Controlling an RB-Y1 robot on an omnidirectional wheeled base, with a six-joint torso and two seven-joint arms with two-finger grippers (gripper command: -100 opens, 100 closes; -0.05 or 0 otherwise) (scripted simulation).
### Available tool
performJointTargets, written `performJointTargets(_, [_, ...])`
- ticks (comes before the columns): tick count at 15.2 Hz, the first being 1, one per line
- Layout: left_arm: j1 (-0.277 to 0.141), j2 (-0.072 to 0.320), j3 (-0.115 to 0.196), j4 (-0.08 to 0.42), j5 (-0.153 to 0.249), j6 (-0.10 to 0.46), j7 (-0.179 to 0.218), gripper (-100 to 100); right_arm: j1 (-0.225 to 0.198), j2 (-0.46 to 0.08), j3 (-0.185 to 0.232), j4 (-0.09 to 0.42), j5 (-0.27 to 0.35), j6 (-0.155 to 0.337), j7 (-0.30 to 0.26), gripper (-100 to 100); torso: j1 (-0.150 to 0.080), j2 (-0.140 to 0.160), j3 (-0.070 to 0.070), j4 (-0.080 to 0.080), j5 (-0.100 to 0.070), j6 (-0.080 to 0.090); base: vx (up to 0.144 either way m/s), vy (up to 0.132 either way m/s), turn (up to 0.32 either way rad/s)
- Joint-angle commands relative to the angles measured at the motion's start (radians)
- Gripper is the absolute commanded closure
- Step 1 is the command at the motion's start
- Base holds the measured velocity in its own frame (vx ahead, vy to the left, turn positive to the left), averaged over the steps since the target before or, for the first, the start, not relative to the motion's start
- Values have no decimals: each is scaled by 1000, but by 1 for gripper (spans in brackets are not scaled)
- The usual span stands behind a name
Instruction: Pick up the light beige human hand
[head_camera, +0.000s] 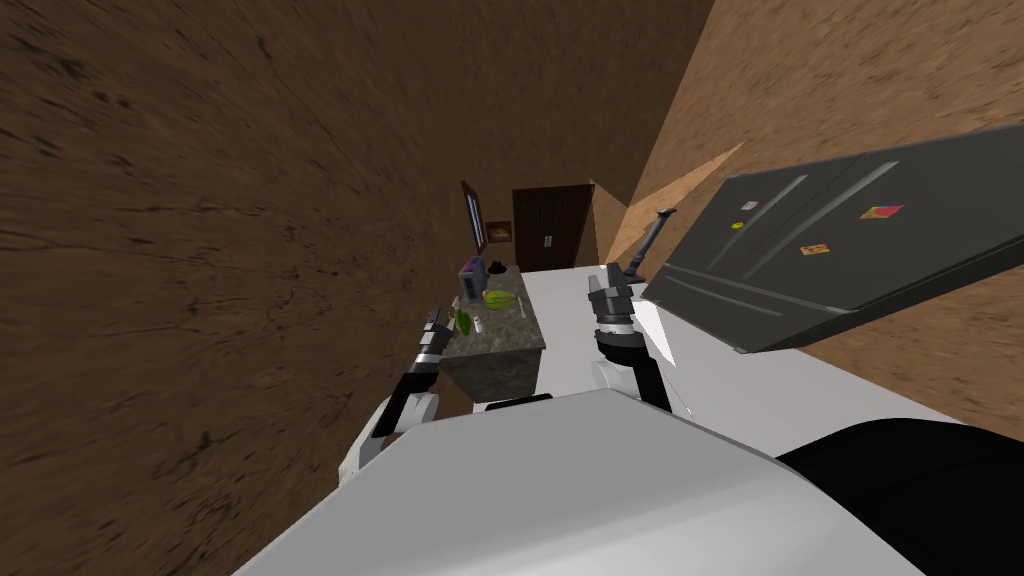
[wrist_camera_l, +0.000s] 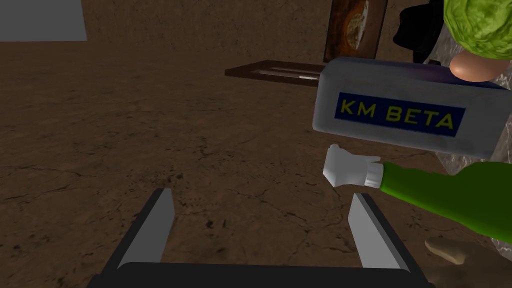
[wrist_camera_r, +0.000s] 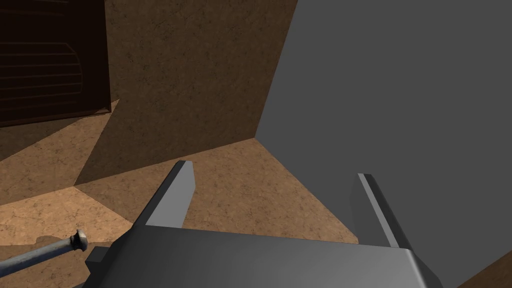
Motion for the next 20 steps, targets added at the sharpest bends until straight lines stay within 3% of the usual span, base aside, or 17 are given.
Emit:
performJointTargets(1, [-4,30,-6,12,10,11,-2,-100,0,0,0,0,0,0,0,0,0,0,0,0,0,0,-8,-54,19])
performJointTargets(2, [-17,65,-14,34,22,22,-4,-100,0,0,0,0,0,0,0,0,0,0,0,0,0,0,-13,-54,26])
performJointTargets(3, [-17,67,-14,34,22,22,-4,-100,0,0,0,0,0,0,0,0,0,0,0,0,0,0,-12,-51,20])
performJointTargets(4, [-30,103,-22,57,34,34,-6,-100,0,0,0,0,0,0,0,0,0,1,0,0,0,0,-13,-54,24])
performJointTargets(5, [-30,104,-22,57,34,34,-6,-100,0,0,0,0,0,0,0,0,0,1,0,0,0,0,-8,-53,20])
performJointTargets(8, [-57,177,-37,103,59,59,-10,-100,0,0,0,0,0,0,0,0,0,0,0,0,0,0,-7,-61,22])
performJointTargets(9, [-57,179,-37,103,59,59,-10,-100,0,0,0,0,0,0,0,0,-1,0,0,0,0,0,-3,-61,23])
performJointTargets(10, [-71,215,-45,127,72,71,-13,-100,0,0,0,0,0,0,0,0,-1,0,0,0,0,0,-1,-63,23])
performJointTargets(11, [-71,217,-45,127,72,71,-13,-100,0,0,0,0,0,0,0,0,-1,0,0,0,0,0,-1,-58,19])
performJointTargets(12, [-85,250,-53,151,85,84,-15,-100,0,0,0,0,0,0,0,0,-1,0,0,0,0,0,-7,-59,32])
performJointTargets(15, [-99,292,-62,174,97,96,-17,-100,0,0,0,0,0,0,0,0,0,0,0,0,0,0,-7,-48,22])
performJointTargets(16, [-113,327,-70,198,110,108,-19,-100,0,0,0,0,0,0,0,0,0,0,0,0,0,0,-7,-53,19])
performJointTargets(19, [-127,366,-77,221,123,121,-21,-100,0,0,0,0,0,0,0,0,0,0,0,0,0,0,-7,-51,22])
performJointTargets(20, [-141,402,-85,245,135,133,-23,-100,0,0,0,0,0,0,0,0,0,0,0,0,0,0,-7,-52,20])
